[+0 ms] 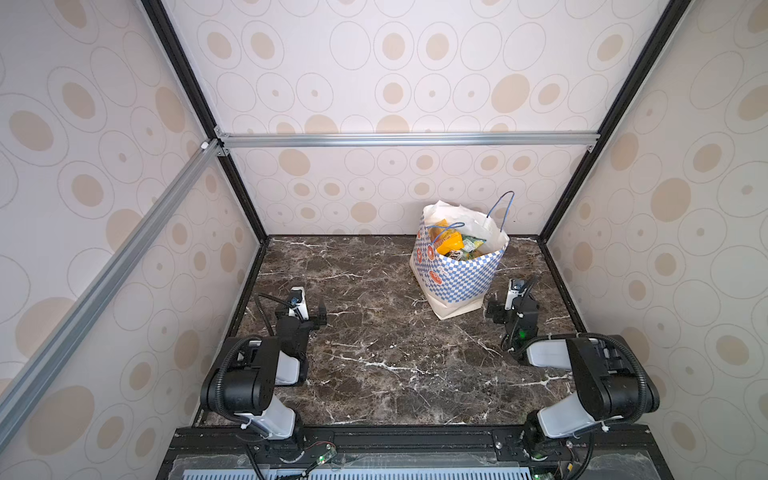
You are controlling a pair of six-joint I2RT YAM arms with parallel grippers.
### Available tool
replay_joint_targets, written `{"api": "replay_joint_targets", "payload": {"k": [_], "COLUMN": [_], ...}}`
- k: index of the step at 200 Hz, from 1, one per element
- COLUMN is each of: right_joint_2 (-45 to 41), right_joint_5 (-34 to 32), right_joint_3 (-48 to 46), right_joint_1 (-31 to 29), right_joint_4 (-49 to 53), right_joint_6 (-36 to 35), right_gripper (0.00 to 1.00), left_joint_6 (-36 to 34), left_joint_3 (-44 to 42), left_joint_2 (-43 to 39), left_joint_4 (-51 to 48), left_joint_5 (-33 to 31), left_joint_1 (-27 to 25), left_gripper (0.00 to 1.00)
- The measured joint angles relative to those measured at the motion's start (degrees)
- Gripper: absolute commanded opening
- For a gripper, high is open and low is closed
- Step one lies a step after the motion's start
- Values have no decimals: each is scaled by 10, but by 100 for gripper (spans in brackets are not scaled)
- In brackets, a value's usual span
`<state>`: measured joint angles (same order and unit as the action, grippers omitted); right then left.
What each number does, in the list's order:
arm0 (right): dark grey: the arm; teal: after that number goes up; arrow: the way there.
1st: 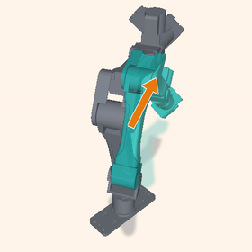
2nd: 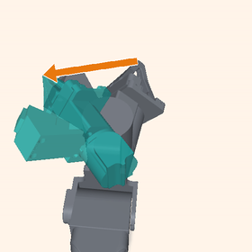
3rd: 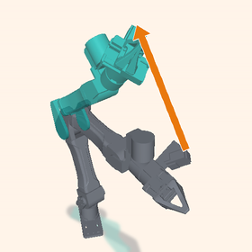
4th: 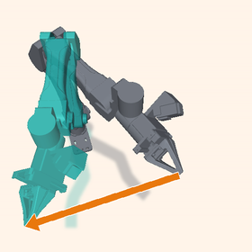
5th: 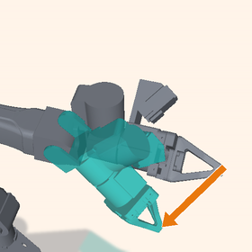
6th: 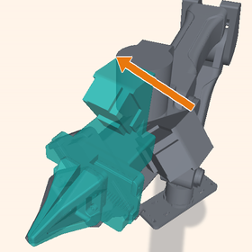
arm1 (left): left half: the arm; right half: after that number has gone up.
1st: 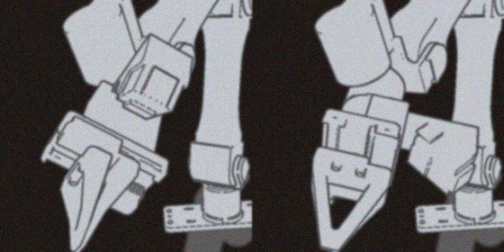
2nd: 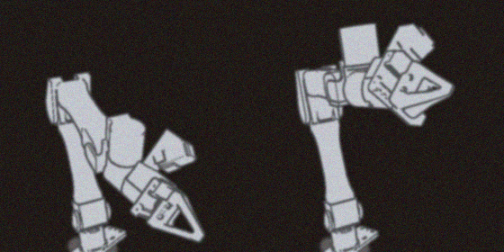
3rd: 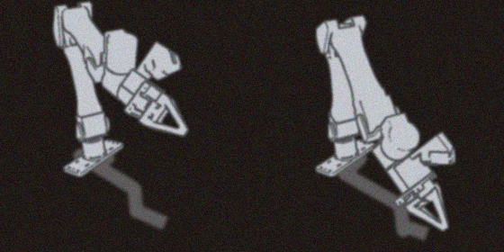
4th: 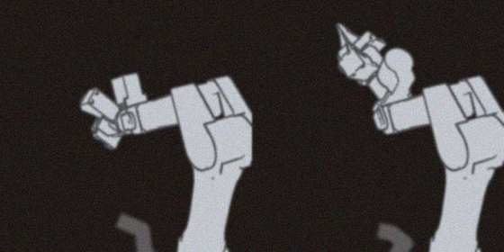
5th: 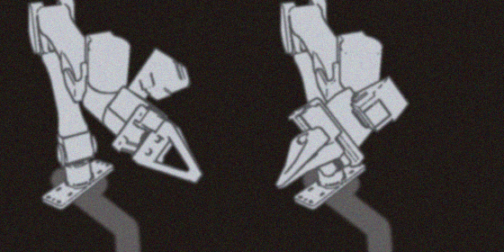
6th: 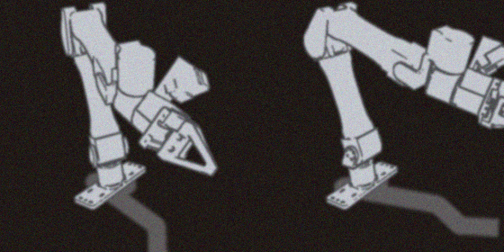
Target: Take the snacks out of the paper bag
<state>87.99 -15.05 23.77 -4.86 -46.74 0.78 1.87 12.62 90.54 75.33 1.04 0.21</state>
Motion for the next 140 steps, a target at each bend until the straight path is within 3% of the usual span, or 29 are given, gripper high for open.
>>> {"api": "replay_joint_targets", "payload": {"k": [140], "right_joint_2": [0], "right_joint_5": [7], "right_joint_3": [0], "right_joint_1": [2], "right_joint_4": [0], "right_joint_6": [2], "right_gripper": [100], "left_joint_6": [0], "left_joint_3": [0], "left_joint_2": [0], "left_joint_4": [0], "left_joint_5": [0], "left_joint_1": [0], "left_gripper": [98]}}
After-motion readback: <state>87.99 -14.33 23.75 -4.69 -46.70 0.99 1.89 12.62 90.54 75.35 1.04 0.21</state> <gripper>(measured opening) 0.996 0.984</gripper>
